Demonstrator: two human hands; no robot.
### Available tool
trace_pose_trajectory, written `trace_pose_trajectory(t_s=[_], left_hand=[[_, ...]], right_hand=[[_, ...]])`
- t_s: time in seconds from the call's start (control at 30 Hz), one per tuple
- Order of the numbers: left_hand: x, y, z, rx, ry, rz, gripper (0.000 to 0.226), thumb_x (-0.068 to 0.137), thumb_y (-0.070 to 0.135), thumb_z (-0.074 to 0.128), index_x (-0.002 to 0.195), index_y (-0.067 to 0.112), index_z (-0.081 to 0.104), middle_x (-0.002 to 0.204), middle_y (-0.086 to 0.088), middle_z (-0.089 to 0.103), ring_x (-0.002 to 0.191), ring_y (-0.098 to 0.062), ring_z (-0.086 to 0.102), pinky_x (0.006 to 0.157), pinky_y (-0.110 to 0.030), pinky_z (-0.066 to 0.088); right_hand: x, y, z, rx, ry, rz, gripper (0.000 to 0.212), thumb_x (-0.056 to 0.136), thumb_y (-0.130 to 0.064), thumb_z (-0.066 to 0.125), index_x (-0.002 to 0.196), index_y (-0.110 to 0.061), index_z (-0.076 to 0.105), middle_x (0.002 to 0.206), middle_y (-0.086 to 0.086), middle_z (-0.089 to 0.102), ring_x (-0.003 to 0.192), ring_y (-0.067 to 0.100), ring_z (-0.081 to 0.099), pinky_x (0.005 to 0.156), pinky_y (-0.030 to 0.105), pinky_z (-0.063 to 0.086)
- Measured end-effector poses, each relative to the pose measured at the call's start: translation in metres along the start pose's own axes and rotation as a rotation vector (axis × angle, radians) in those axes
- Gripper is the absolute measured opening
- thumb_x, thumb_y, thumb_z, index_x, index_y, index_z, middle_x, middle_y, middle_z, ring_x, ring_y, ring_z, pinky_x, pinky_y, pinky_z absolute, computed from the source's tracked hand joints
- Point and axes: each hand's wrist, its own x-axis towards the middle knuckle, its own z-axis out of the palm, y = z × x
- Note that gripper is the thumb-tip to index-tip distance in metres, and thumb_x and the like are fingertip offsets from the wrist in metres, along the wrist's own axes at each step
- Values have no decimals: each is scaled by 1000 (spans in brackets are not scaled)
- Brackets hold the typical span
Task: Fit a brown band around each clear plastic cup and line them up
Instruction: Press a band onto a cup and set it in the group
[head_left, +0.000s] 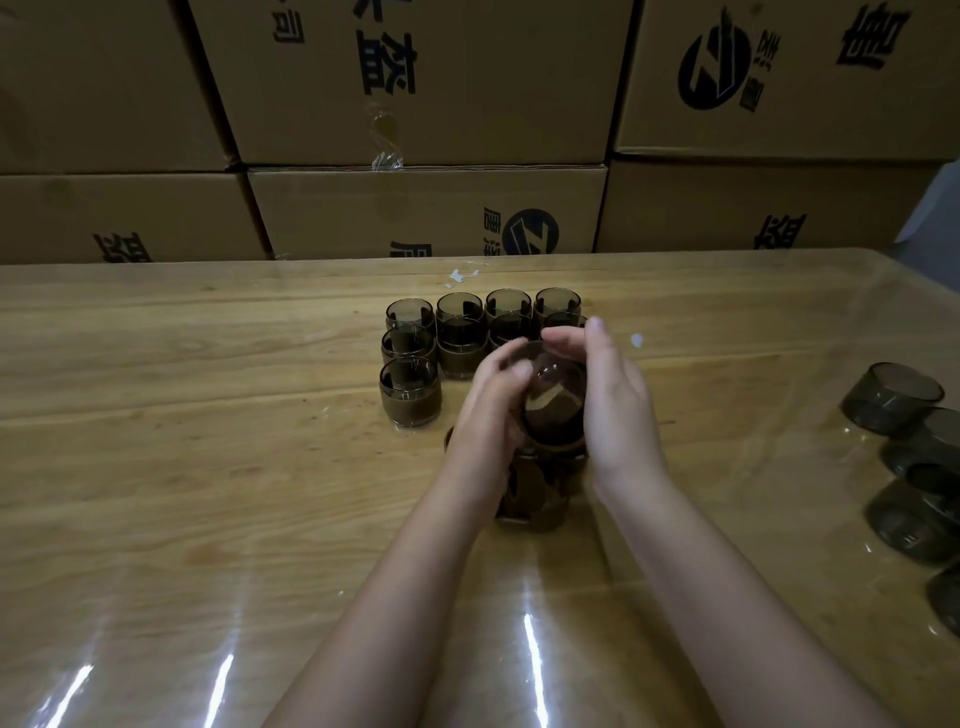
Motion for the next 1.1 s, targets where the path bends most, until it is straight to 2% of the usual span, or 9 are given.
trace_pose_trajectory(t_s=[0.1, 0.23, 0.33, 0.4, 0.47, 0.57, 0.7, 0.8, 1.1], left_hand=[[0, 2, 5, 87, 136, 61, 73, 70, 67, 43, 103, 6, 69, 106, -18, 68, 104, -35, 62, 99, -55, 45], [-2, 6, 1, -57, 196, 198, 55, 76, 63, 40, 76, 19, 73, 73, -5, 68, 77, -24, 62, 76, -42, 47], [-4, 8, 4, -91, 178, 207, 59, 76, 59, 45, 83, 5, 69, 75, -14, 62, 76, -28, 57, 71, -39, 45], [-6, 10, 4, -108, 158, 176, 43, 78, 50, 54, 80, 8, 65, 72, -7, 58, 73, -23, 53, 67, -35, 42], [-6, 12, 3, -124, 112, 137, 26, 81, 40, 55, 68, 20, 65, 65, 4, 58, 66, -12, 56, 63, -28, 44], [-8, 13, 0, -116, 52, 163, 35, 86, 35, 49, 59, 23, 67, 58, 7, 61, 58, -6, 60, 55, -20, 48], [-11, 16, 0, -96, 22, 219, 39, 89, 31, 46, 53, 23, 60, 50, 9, 52, 46, -4, 49, 49, -19, 42], [-11, 16, -1, -104, 6, 222, 43, 91, 33, 45, 51, 24, 58, 48, 9, 49, 44, -3, 46, 47, -16, 40], [-14, 19, 2, -82, 2, 245, 49, 91, 38, 45, 44, 24, 51, 43, 9, 45, 40, -4, 43, 43, -16, 38]], right_hand=[[-11, 4, 9, -121, -14, -252, 35, 95, -38, 35, 108, -24, 64, 110, -2, 59, 100, 3, 60, 83, 17, 48], [-20, 5, 16, -98, -80, -376, 35, 98, -32, 34, 117, -18, 60, 114, 2, 56, 105, 7, 57, 90, 21, 47], [-21, 1, 15, -8, -92, -318, 31, 97, -31, 34, 115, -26, 58, 115, 8, 62, 111, 20, 59, 96, 43, 49], [-21, -2, 11, 63, -126, -230, 30, 95, -33, 37, 110, -30, 61, 113, 8, 65, 111, 24, 61, 95, 51, 49], [-18, -5, 7, 168, -210, -105, 28, 91, -34, 44, 107, -31, 66, 110, 8, 67, 106, 24, 64, 90, 46, 54], [-16, -9, 4, 303, -298, 25, 29, 88, -37, 48, 107, -25, 67, 89, 3, 67, 90, 18, 67, 75, 30, 57], [-17, -12, 7, 345, -240, 35, 35, 88, -45, 42, 92, -27, 71, 85, 13, 48, 83, 28, 51, 76, 41, 48], [-17, -13, 6, 341, -221, 4, 35, 89, -45, 40, 80, -29, 70, 84, 19, 52, 80, 31, 51, 74, 44, 46], [-14, -17, 0, 399, -278, -25, 38, 93, -45, 44, 66, -29, 64, 59, -5, 54, 53, 9, 50, 51, 22, 45]])
